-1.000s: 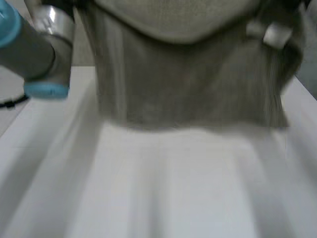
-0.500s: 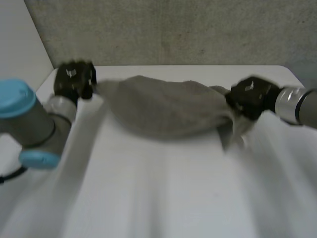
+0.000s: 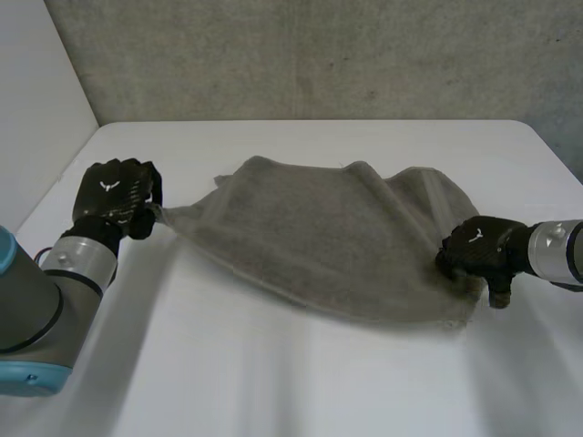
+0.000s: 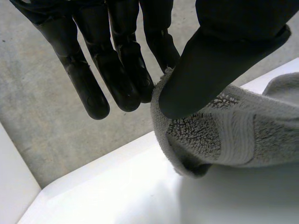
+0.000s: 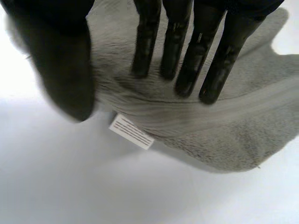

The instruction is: Fold the laundry

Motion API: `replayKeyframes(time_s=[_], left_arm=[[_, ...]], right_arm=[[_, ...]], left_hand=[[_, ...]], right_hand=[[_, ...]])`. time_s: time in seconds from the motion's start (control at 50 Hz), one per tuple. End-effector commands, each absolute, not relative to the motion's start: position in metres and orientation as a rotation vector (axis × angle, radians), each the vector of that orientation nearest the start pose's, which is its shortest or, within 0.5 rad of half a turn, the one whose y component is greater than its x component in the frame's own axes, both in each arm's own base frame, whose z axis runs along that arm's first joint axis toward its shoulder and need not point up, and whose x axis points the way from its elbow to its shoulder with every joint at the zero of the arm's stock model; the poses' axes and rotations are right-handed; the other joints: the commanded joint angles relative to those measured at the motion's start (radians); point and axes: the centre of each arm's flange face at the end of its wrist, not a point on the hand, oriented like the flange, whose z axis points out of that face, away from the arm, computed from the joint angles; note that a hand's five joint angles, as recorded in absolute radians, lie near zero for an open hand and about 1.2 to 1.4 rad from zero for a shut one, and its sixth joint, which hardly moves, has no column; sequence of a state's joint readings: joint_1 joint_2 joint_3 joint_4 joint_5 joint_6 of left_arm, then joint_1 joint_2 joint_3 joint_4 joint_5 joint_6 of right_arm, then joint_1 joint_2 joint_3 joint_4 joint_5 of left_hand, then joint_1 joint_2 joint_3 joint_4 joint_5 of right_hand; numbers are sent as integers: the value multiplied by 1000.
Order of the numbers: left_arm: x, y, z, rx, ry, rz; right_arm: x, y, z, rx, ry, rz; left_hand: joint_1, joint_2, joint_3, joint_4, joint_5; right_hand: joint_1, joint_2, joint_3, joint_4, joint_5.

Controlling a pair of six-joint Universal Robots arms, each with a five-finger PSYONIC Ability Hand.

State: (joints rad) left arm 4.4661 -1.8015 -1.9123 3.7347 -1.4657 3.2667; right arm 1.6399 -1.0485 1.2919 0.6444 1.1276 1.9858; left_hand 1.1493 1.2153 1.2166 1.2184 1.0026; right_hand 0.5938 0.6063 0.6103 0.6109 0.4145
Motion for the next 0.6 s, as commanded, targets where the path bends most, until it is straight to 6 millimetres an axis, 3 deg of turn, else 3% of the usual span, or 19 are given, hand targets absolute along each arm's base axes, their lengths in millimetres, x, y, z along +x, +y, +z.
replayKeyframes(time_s=[0.02,0.2,0.24,0.36,0.46,0.6], left_arm=[[-221,-284,191,560,2250,-2363],[-218,-289,213,516,2183,-2435],[-218,-288,235,484,2121,-2520],[-222,-288,257,429,2088,-2628],[-229,-283,287,399,2075,-2726],[-241,-276,301,426,2086,-2754]], right_arm=[[194,-304,192,-1592,2258,-1455],[195,-278,183,-1327,2265,-1500],[196,-265,182,-1188,2261,-1477],[204,-245,174,-991,2240,-1392],[232,-218,168,-898,2147,-1317],[258,-203,158,-863,2072,-1291]], left_hand=[[247,181,180,178,219],[247,181,180,178,219],[247,181,180,178,219],[247,181,180,178,219],[247,181,180,178,219],[247,181,180,178,219]], right_hand=[[-408,-420,-424,-425,-403],[-419,-432,-436,-436,-415],[-419,-432,-436,-436,-415],[-419,-432,-436,-436,-415],[-419,-432,-436,-436,-415],[-419,-432,-436,-436,-415]])
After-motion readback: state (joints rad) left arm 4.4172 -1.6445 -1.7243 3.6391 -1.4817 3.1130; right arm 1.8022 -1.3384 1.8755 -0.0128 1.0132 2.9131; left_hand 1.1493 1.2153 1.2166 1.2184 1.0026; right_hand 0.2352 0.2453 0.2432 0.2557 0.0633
